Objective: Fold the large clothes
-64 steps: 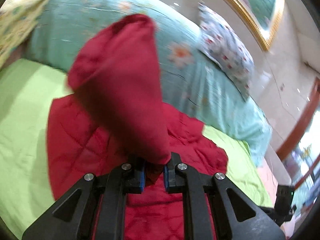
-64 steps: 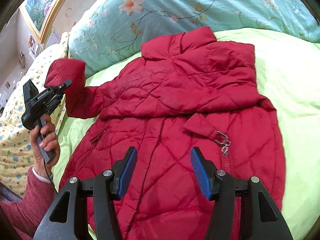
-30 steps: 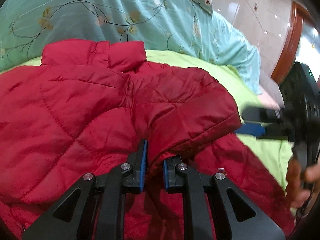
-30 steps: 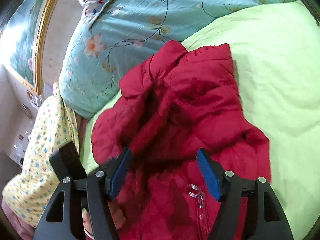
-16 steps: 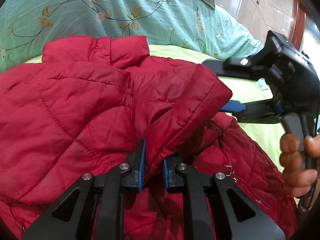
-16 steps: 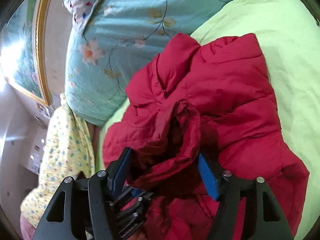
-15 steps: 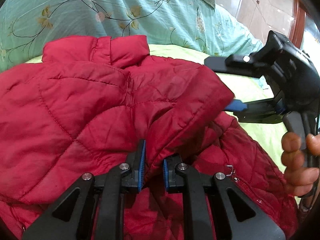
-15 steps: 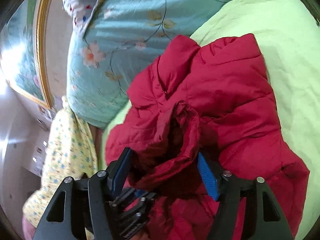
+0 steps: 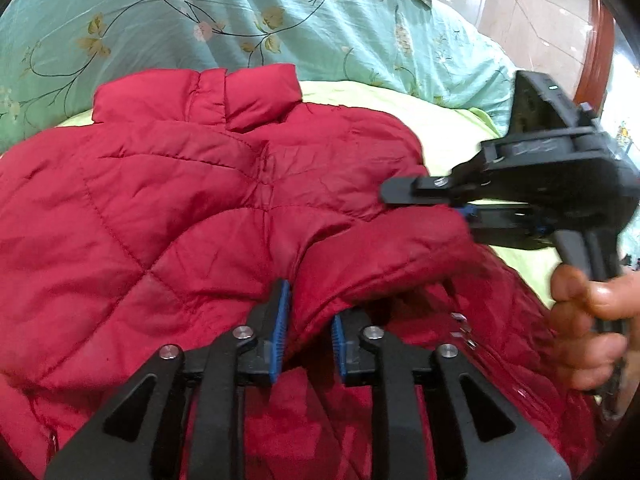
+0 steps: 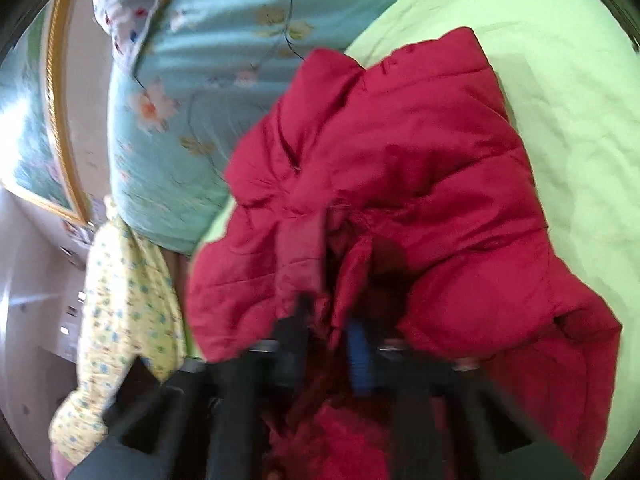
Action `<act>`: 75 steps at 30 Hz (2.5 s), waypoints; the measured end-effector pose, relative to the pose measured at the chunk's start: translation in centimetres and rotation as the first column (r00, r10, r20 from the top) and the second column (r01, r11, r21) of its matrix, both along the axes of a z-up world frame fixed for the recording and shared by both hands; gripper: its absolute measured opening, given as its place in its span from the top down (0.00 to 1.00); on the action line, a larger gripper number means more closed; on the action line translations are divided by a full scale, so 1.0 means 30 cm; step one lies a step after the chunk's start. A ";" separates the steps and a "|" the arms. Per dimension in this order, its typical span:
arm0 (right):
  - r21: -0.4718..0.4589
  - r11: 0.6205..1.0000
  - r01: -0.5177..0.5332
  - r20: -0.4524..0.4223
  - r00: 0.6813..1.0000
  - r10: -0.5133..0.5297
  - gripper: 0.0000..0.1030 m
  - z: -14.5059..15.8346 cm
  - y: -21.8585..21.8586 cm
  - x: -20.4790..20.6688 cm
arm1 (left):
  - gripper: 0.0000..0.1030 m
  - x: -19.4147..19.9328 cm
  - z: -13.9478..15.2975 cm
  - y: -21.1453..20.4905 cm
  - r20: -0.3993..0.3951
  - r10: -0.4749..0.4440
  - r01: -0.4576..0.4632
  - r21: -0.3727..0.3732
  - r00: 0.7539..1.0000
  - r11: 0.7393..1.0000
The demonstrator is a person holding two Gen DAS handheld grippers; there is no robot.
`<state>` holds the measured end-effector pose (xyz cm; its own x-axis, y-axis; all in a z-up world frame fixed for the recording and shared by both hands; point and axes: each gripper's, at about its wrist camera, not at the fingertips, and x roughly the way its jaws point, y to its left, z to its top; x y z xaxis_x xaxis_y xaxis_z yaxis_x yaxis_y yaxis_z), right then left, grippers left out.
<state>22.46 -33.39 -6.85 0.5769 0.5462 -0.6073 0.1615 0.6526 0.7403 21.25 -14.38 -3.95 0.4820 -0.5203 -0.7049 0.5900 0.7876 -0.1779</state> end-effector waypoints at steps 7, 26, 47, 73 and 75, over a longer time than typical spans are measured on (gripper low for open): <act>-0.173 0.985 0.015 0.085 0.996 -0.001 0.92 0.093 -0.028 -0.033 | 0.78 -0.016 0.123 0.175 0.053 0.051 -0.048 -0.057 0.997 0.997; -0.566 0.805 0.175 0.236 0.971 -0.045 0.72 0.230 0.080 -0.136 | 0.79 0.334 -0.071 0.498 -0.153 0.250 -0.272 -0.144 0.956 0.952; -0.597 0.802 -0.021 0.047 0.997 0.061 0.75 -0.049 0.160 -0.001 | 0.79 0.275 -0.087 0.492 -0.064 0.276 -0.282 -0.112 0.959 0.953; -0.631 0.771 -0.087 0.028 0.991 0.135 0.69 -0.036 0.185 -0.021 | 0.78 0.216 -0.068 0.404 0.060 0.341 -0.346 0.148 0.938 0.926; -0.659 0.747 -0.091 0.025 0.990 0.142 0.69 -0.034 0.194 -0.016 | 0.78 0.218 -0.063 0.397 0.054 0.349 -0.353 0.168 0.936 0.920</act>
<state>21.97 -27.59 -7.87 0.5894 0.0951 -0.8022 0.0174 0.9913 0.1303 27.80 -2.47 -5.83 0.6283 -0.1865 -0.7553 0.2722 0.9622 -0.0111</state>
